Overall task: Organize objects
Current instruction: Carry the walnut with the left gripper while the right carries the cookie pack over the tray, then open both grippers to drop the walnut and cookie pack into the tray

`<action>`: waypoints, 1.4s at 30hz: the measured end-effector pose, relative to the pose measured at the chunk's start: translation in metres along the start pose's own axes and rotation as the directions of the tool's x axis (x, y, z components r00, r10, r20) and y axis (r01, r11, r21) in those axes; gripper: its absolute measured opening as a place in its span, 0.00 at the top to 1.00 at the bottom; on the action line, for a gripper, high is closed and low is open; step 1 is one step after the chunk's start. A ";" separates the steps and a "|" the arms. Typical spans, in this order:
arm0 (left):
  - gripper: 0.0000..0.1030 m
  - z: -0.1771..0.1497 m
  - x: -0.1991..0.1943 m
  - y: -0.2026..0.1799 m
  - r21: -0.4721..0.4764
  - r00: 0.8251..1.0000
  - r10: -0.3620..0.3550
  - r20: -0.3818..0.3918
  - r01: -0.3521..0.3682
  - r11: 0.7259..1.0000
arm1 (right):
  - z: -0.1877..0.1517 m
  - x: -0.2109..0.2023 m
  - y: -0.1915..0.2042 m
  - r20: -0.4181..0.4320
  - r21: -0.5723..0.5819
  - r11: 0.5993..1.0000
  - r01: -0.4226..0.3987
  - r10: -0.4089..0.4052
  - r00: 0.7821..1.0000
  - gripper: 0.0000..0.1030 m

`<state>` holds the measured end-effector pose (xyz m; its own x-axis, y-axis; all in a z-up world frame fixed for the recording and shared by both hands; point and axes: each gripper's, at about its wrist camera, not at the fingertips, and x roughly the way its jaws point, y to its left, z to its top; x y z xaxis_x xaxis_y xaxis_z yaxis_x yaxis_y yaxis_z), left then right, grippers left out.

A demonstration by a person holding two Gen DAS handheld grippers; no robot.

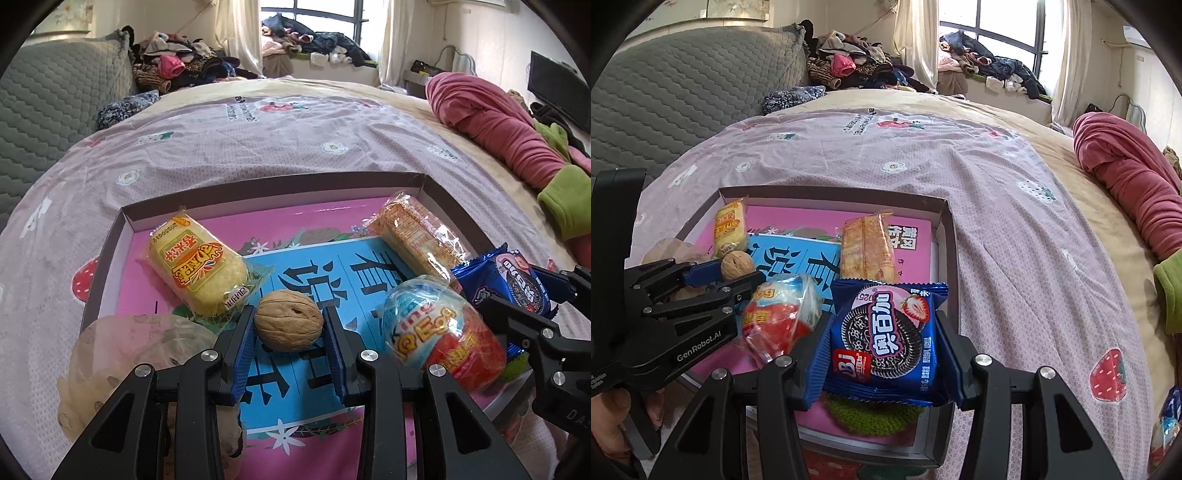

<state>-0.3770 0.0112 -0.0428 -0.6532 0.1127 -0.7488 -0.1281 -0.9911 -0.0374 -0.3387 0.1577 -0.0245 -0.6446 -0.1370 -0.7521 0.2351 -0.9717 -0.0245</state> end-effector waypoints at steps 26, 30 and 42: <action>0.37 0.000 -0.002 -0.003 0.014 1.000 0.012 -0.012 -0.012 1.000 | 0.002 -0.003 -0.004 0.004 0.013 1.000 0.011 -0.011 1.000 0.43; 0.30 0.000 -0.007 -0.006 0.015 1.000 0.020 -0.005 -0.020 1.000 | 0.003 -0.008 -0.008 0.022 0.030 0.999 0.012 -0.013 1.000 0.36; 0.24 0.006 -0.028 -0.008 -0.001 1.000 -0.015 0.020 0.015 1.000 | 0.010 -0.034 -0.025 0.101 0.095 0.995 0.020 -0.029 0.994 0.24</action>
<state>-0.3619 0.0166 -0.0172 -0.6661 0.1292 -0.7345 -0.1374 -0.9893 -0.0494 -0.3304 0.1846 0.0085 -0.7211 -0.1270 -0.6811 0.1521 -0.9881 0.0233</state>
